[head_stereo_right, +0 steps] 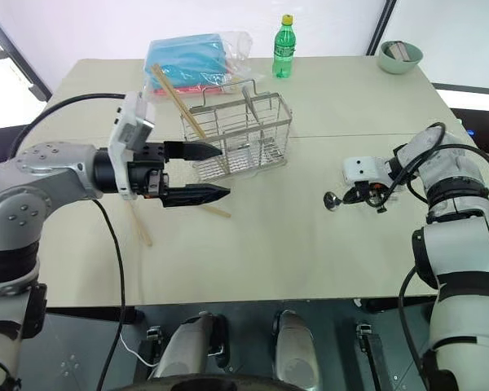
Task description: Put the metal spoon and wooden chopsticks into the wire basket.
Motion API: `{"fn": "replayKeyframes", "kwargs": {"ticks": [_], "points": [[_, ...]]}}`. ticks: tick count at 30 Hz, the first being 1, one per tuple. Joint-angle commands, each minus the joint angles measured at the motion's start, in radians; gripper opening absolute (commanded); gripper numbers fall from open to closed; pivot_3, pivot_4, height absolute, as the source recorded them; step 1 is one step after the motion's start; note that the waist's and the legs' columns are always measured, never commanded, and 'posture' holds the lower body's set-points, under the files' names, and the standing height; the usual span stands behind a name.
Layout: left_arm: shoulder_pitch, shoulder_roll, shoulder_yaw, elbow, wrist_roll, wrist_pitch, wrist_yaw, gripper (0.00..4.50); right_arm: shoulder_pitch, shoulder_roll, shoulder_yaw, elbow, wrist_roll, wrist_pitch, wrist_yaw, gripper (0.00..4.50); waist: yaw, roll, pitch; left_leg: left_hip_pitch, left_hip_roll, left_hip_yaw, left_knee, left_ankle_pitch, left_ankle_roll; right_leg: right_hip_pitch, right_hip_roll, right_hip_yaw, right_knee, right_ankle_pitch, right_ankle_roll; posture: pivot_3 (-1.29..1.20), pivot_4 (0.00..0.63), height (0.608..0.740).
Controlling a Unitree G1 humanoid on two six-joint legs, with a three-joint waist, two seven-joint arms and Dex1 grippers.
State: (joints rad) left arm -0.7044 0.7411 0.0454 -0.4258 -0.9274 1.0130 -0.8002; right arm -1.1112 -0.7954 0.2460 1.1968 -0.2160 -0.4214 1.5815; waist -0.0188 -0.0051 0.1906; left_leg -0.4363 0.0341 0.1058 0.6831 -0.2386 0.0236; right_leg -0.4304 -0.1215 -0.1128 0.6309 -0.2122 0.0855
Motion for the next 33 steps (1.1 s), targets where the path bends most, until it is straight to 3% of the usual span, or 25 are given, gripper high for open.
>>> {"fn": "replayKeyframes", "kwargs": {"ticks": [1,6,11,17,23,33], "points": [[-0.019,0.022,0.065,0.010,-0.007,-0.022,-0.001,4.50,0.034,-0.095,-0.052,-0.344,0.402,0.383,0.033,0.03,0.006,0.001,0.000,0.000,0.000,0.000,0.000,0.000,0.000,0.000,-0.001,0.000,0.000,0.000,0.000,0.00,0.150,0.707],[-0.054,0.027,0.066,0.042,0.009,-0.041,-0.016,4.50,-0.048,-0.133,-0.280,-0.559,0.703,0.921,0.010,0.03,0.009,0.002,0.001,-0.001,0.000,-0.001,0.000,-0.001,0.000,-0.001,-0.002,-0.001,0.000,0.000,0.000,0.00,0.150,0.707],[-0.081,0.020,0.037,0.077,0.041,-0.070,-0.042,4.50,-0.141,-0.067,-0.422,-0.620,0.820,1.124,-0.150,0.03,0.008,0.002,0.001,-0.004,0.000,-0.001,0.000,-0.001,0.001,-0.004,-0.002,-0.001,0.000,0.000,0.000,0.00,0.150,0.707],[-0.103,0.005,0.020,0.096,0.063,-0.090,-0.061,4.50,-0.207,0.087,-0.489,-0.620,0.828,1.121,-0.389,0.03,0.007,0.002,0.001,-0.008,-0.001,0.001,0.000,-0.001,0.001,-0.009,-0.002,-0.001,0.002,0.000,0.000,0.00,0.150,0.707],[-0.109,-0.004,0.028,0.091,0.066,-0.085,-0.051,4.50,-0.168,0.234,-0.452,-0.608,0.748,0.991,-0.552,0.03,0.008,0.002,0.001,-0.008,-0.001,0.002,0.000,-0.001,0.001,-0.009,-0.002,-0.001,0.002,0.000,0.000,0.00,0.150,0.707],[-0.113,0.003,0.079,0.109,0.107,-0.110,0.027,4.50,-0.050,0.302,-0.343,-0.554,0.614,0.865,-0.559,0.03,0.005,0.001,0.001,-0.009,-0.002,0.002,0.000,0.000,0.001,-0.009,-0.001,-0.001,0.002,0.000,0.000,0.00,0.150,0.707]]}}
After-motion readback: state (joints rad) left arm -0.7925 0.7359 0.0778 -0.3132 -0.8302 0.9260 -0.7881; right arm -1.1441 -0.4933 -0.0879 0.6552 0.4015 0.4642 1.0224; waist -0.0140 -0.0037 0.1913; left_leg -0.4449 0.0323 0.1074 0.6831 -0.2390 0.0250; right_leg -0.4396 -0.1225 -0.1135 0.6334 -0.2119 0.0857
